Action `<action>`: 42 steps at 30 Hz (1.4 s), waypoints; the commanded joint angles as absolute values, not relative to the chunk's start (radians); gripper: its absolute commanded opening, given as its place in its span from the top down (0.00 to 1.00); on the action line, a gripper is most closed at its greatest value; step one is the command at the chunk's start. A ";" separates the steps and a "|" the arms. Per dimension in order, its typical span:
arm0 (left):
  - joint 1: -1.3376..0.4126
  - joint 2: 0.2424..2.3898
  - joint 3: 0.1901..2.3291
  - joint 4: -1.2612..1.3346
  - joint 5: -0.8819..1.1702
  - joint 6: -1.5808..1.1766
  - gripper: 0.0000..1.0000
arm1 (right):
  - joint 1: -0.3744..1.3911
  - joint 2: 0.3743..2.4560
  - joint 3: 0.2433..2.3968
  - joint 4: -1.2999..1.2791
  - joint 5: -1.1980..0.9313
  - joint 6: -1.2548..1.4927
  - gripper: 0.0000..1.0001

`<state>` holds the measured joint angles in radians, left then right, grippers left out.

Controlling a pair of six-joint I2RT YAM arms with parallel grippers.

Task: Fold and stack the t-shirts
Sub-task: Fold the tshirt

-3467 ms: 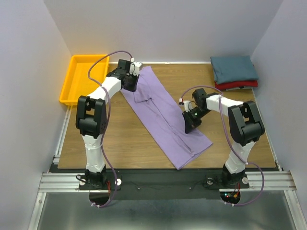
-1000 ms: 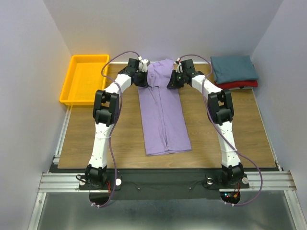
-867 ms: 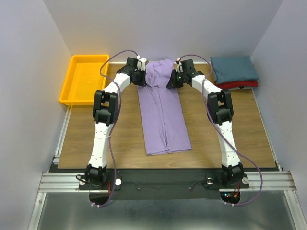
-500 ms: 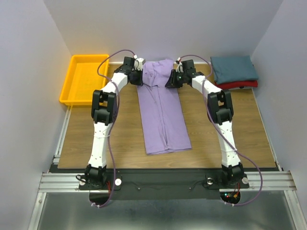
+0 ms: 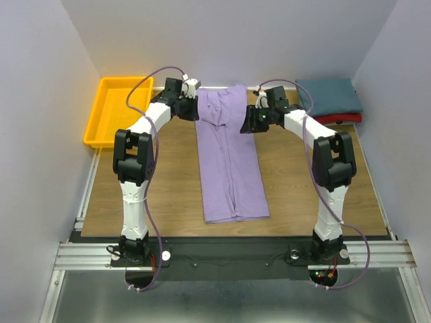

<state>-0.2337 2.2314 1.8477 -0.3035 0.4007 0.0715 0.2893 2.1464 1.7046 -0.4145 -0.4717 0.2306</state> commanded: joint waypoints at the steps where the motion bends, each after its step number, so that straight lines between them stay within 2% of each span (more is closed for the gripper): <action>1: -0.233 2.085 1.807 -0.275 0.442 0.100 0.73 | 0.291 2.010 1.591 -0.439 -0.520 0.158 0.51; 3: -0.233 2.051 1.734 -0.272 0.494 0.138 0.71 | 0.290 1.978 1.534 -0.454 -0.544 0.126 0.56; 7: -0.233 1.875 1.499 -0.092 0.494 0.150 0.56 | 0.291 1.945 1.419 -0.463 -0.515 0.068 0.57; 9: -0.238 1.884 1.479 -0.109 0.485 0.143 0.57 | 0.293 1.950 1.398 -0.466 -0.515 0.048 0.58; 16: -0.264 2.058 1.636 -0.161 0.477 0.107 0.66 | 0.301 2.006 1.301 -0.453 -0.571 0.025 0.63; 21: -0.265 2.195 1.770 -0.179 0.462 0.091 0.67 | 0.319 2.028 1.232 -0.433 -0.606 0.034 0.64; 28: -0.262 2.333 1.914 -0.227 0.428 0.103 0.69 | 0.359 2.095 1.284 -0.422 -0.646 0.072 0.64; 32: -0.261 2.388 1.992 -0.250 0.422 0.112 0.69 | 0.357 2.091 1.307 -0.425 -0.663 0.100 0.63; 35: -0.256 2.402 2.028 -0.281 0.433 0.132 0.69 | 0.357 2.047 1.296 -0.428 -0.658 0.107 0.58; 38: -0.256 2.314 1.999 -0.296 0.491 0.185 0.64 | 0.357 1.941 1.261 -0.443 -0.617 0.075 0.52; 41: -0.256 2.108 1.847 -0.253 0.531 0.242 0.57 | 0.357 1.820 1.224 -0.480 -0.597 0.017 0.45; 42: -0.256 1.974 1.735 -0.201 0.538 0.253 0.54 | 0.359 1.730 1.194 -0.489 -0.574 -0.036 0.44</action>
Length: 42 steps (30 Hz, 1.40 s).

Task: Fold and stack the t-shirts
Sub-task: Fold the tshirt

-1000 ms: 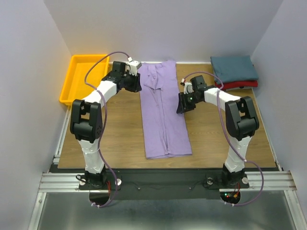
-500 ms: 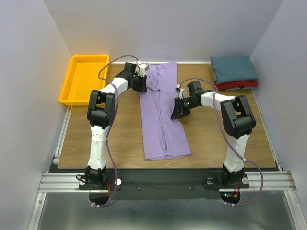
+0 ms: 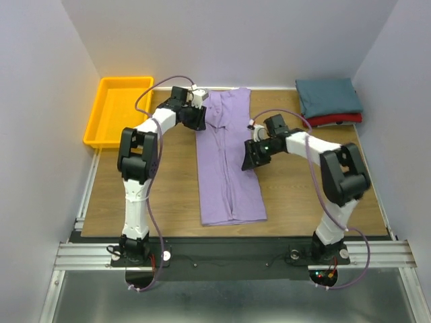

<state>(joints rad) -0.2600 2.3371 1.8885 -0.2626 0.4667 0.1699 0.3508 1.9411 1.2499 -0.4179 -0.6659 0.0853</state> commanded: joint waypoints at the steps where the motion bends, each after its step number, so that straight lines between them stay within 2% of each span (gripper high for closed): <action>1: -0.256 1.900 1.670 -0.169 0.538 0.261 0.51 | 0.357 1.685 1.180 -0.498 -0.559 -0.064 0.41; 4: -0.256 1.621 1.424 -0.068 0.545 0.327 0.35 | 0.360 1.533 1.120 -0.531 -0.483 -0.202 0.39; 5: -0.256 1.418 1.258 -0.089 0.595 0.421 0.22 | 0.382 1.458 1.088 -0.614 -0.451 -0.338 0.46; 6: -0.256 1.416 1.223 -0.089 0.610 0.446 0.22 | 0.382 1.457 1.088 -0.615 -0.445 -0.366 0.46; 8: -0.256 1.300 1.152 -0.113 0.614 0.451 0.14 | 0.428 1.442 1.072 -0.644 -0.433 -0.402 0.50; 15: -0.241 1.117 1.012 -0.204 0.634 0.476 0.09 | 0.620 1.509 0.924 -0.592 -0.324 -0.448 0.65; 19: -0.239 1.043 0.986 -0.199 0.612 0.462 0.04 | 0.696 1.577 0.899 -0.563 -0.293 -0.427 0.66; 24: -0.239 0.970 0.930 -0.190 0.581 0.483 0.03 | 0.778 1.635 0.881 -0.545 -0.293 -0.374 0.67; 27: -0.239 0.954 0.930 -0.273 0.603 0.549 0.03 | 0.822 1.649 0.890 -0.529 -0.307 -0.351 0.67; 29: -0.239 0.960 0.946 -0.437 0.702 0.746 0.03 | 0.824 1.648 0.922 -0.532 -0.330 -0.327 0.65; 30: -0.241 0.960 0.945 -0.493 0.741 0.812 0.04 | 0.822 1.638 0.931 -0.534 -0.322 -0.322 0.60; 31: -0.245 0.960 0.931 -0.585 0.791 0.925 0.12 | 0.824 1.625 0.939 -0.538 -0.301 -0.327 0.58; 36: -0.304 0.942 0.839 -0.727 0.770 1.143 0.23 | 0.824 1.366 0.890 -0.558 -0.255 -0.449 0.39; 42: -0.515 0.865 0.658 -0.621 0.651 1.181 0.25 | 0.824 1.212 0.760 -0.517 -0.179 -0.667 0.41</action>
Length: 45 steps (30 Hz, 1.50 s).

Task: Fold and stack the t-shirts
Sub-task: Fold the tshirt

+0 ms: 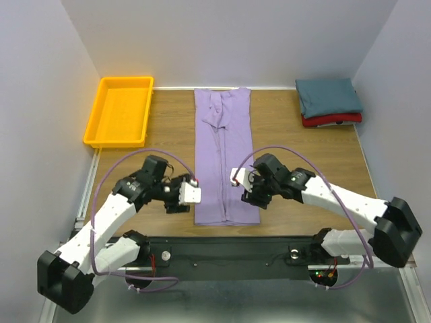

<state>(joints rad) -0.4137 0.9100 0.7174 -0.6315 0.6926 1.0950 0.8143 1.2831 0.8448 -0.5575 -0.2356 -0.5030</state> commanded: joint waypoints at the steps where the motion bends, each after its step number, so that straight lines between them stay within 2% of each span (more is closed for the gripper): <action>1: -0.588 0.861 0.623 -0.574 0.615 1.164 0.25 | 0.825 1.122 0.711 -0.493 -0.204 -0.734 0.39; 3: -0.647 0.862 0.597 -0.532 0.597 1.116 0.26 | 0.831 1.053 0.674 -0.456 -0.238 -0.813 0.31; 6: -0.768 0.879 0.551 -0.442 0.578 1.069 0.29 | 0.870 1.005 0.615 -0.453 -0.252 -0.853 0.30; 11: -0.928 0.917 0.468 -0.312 0.477 1.016 0.37 | 0.960 1.052 0.574 -0.465 -0.233 -0.861 0.33; 21: -0.946 0.997 0.437 -0.236 0.437 1.016 0.47 | 1.026 1.095 0.474 -0.382 -0.195 -0.940 0.38; 22: -0.946 1.000 0.437 -0.238 0.436 1.009 0.47 | 1.026 1.109 0.472 -0.377 -0.195 -0.940 0.40; 24: -0.946 0.996 0.436 -0.236 0.422 1.005 0.34 | 1.028 1.123 0.463 -0.354 -0.187 -0.940 0.43; 29: -0.946 0.977 0.419 -0.244 0.394 1.041 0.30 | 1.029 1.163 0.456 -0.327 -0.193 -0.936 0.58; 30: -0.946 0.974 0.416 -0.247 0.393 1.051 0.30 | 1.031 1.158 0.453 -0.325 -0.195 -0.933 0.64; 33: -0.946 0.968 0.414 -0.259 0.385 1.083 0.30 | 1.038 1.146 0.443 -0.327 -0.192 -0.927 0.76; 37: -0.946 0.963 0.417 -0.279 0.391 1.134 0.38 | 1.043 1.135 0.433 -0.328 -0.184 -0.922 0.88; 39: -0.951 0.980 0.428 -0.304 0.390 1.172 0.46 | 1.042 1.140 0.439 -0.331 -0.183 -0.916 0.94; 40: -0.953 1.006 0.440 -0.334 0.391 1.202 0.54 | 1.043 1.143 0.445 -0.331 -0.183 -0.907 0.96; 42: -0.956 1.032 0.457 -0.365 0.390 1.227 0.62 | 1.042 1.146 0.449 -0.333 -0.186 -0.897 0.99; 45: -0.959 1.078 0.497 -0.422 0.416 1.250 0.64 | 1.043 1.150 0.451 -0.333 -0.189 -0.891 0.99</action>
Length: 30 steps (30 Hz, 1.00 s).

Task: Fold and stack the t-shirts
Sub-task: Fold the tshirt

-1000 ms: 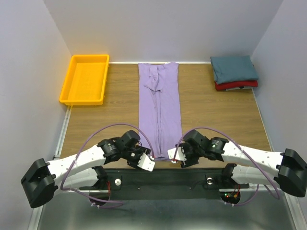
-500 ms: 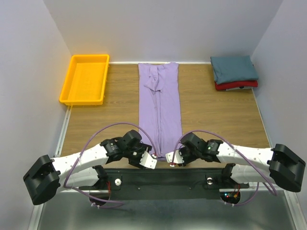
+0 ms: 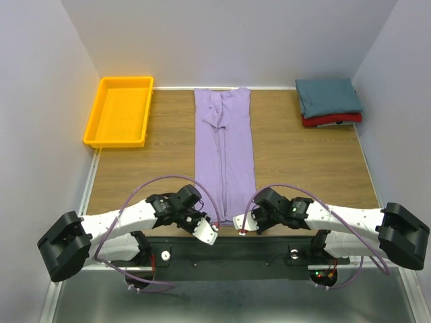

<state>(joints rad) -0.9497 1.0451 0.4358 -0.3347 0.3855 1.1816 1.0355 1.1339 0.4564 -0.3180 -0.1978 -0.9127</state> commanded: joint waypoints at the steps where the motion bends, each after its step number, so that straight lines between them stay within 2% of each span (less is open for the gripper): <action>1: -0.963 1.103 0.508 -0.429 0.420 1.247 0.62 | 1.043 1.152 0.451 -0.331 -0.186 -0.890 1.00; 8: -0.974 1.127 0.537 -0.480 0.431 1.282 0.45 | 1.043 1.154 0.448 -0.334 -0.176 -0.890 0.99; 11: -0.976 1.146 0.534 -0.473 0.430 1.284 0.46 | 1.043 1.160 0.449 -0.333 -0.175 -0.893 0.99; 19: -0.977 1.241 0.541 -0.417 0.380 1.236 0.81 | 1.043 1.164 0.459 -0.331 -0.166 -0.868 0.99; 20: -0.976 1.235 0.540 -0.404 0.382 1.229 0.89 | 1.043 1.158 0.466 -0.333 -0.157 -0.865 0.99; 24: -0.973 1.174 0.555 -0.390 0.390 1.180 1.00 | 1.042 1.122 0.480 -0.336 -0.123 -0.853 0.99; 30: -0.927 1.054 0.617 -0.437 0.428 1.095 1.00 | 1.043 1.057 0.532 -0.337 -0.043 -0.815 0.99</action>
